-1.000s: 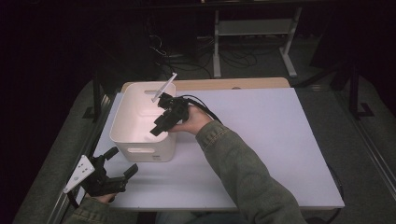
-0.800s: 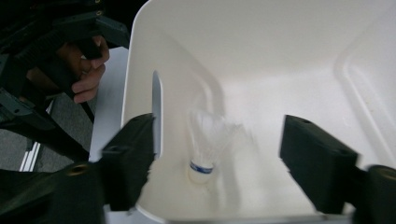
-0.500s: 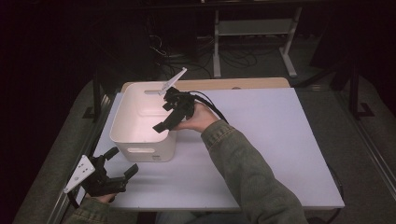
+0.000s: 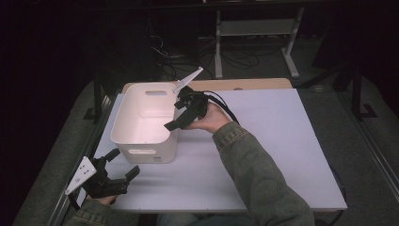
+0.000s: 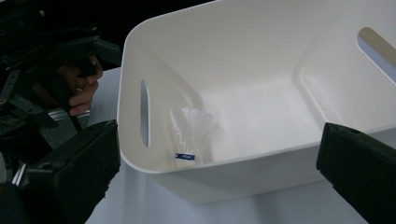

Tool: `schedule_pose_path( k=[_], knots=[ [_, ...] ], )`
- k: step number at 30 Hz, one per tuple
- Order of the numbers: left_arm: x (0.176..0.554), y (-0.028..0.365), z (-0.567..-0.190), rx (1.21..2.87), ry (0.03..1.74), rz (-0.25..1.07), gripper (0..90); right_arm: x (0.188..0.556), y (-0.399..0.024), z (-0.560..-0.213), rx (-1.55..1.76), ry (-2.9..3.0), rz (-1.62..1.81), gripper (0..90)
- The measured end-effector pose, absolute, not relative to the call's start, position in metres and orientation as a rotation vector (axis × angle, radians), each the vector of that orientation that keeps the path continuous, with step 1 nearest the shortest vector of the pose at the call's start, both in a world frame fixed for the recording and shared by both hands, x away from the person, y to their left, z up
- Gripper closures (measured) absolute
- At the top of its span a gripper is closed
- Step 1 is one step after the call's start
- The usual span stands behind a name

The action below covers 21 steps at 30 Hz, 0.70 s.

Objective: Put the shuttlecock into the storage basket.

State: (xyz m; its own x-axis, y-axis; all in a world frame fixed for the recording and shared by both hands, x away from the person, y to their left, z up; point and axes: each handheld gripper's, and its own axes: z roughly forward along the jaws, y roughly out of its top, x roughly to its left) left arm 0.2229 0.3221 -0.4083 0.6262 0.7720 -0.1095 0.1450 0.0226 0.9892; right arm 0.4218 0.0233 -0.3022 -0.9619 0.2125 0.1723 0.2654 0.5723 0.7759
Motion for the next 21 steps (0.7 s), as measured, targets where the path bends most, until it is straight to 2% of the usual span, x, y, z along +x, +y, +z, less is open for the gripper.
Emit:
schedule_pose_path(
  k=[21],
  knots=[
    [0.224,0.322,-0.408,1.497,0.802,0.585,0.0,0.416,-0.032,-0.304,-0.542,-2.727,-1.455,0.0]
  ],
)
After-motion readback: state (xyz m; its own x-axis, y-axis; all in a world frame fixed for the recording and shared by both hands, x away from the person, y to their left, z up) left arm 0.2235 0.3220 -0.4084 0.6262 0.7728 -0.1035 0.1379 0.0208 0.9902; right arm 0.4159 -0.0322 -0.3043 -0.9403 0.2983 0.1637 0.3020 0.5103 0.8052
